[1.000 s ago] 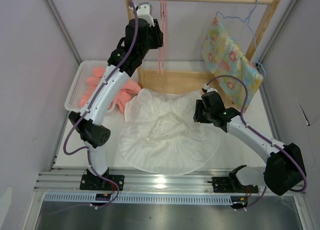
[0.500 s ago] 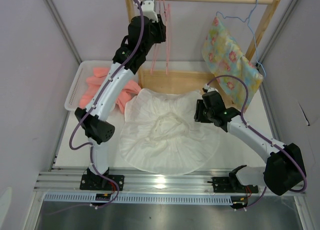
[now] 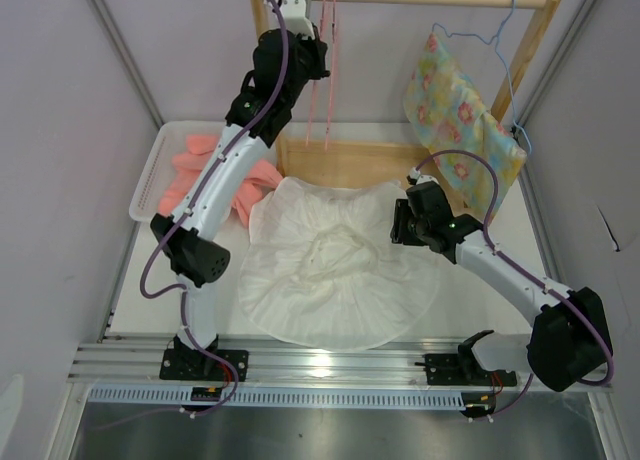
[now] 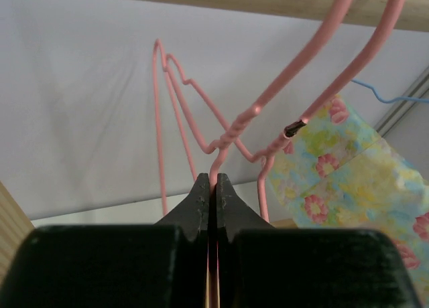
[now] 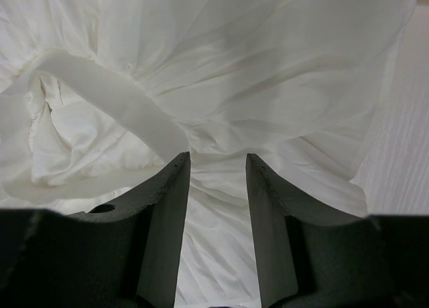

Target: Place the skirt on the hanger

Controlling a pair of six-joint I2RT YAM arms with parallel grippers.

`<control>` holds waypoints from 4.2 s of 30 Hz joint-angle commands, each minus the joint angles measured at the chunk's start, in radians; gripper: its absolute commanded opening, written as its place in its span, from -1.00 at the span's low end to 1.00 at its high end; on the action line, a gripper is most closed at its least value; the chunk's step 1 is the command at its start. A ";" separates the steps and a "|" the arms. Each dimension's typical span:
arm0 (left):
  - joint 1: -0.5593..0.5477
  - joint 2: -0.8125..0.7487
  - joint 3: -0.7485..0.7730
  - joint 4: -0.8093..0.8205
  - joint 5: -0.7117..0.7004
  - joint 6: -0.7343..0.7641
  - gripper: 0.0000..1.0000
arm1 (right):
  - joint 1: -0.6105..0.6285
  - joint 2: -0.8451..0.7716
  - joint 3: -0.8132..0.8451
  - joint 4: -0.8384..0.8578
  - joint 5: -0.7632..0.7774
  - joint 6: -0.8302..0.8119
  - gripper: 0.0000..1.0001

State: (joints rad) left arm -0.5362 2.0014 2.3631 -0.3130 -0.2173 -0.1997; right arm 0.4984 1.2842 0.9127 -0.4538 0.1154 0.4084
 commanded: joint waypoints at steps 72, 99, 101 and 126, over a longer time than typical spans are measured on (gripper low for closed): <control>0.048 -1.305 -1.330 -0.517 0.739 -0.093 -1.00 | 0.146 0.001 -0.115 0.132 -0.031 0.046 -0.11; -0.117 -0.885 -1.400 -0.043 0.679 -0.106 -1.00 | 0.164 0.089 0.028 0.092 0.026 0.050 -0.85; -0.117 -0.868 -1.410 -0.020 0.696 -0.106 -1.00 | 0.166 0.075 0.044 0.075 0.029 0.046 -0.85; -0.137 -0.469 -1.384 0.489 0.961 -0.172 -1.00 | 0.230 -0.060 0.063 -0.100 0.075 0.070 -0.88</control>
State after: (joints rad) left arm -0.6605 1.5070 0.9333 0.0662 0.6796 -0.3534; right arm 0.7132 1.2533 0.9733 -0.5434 0.1768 0.4633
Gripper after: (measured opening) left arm 0.035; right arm 0.072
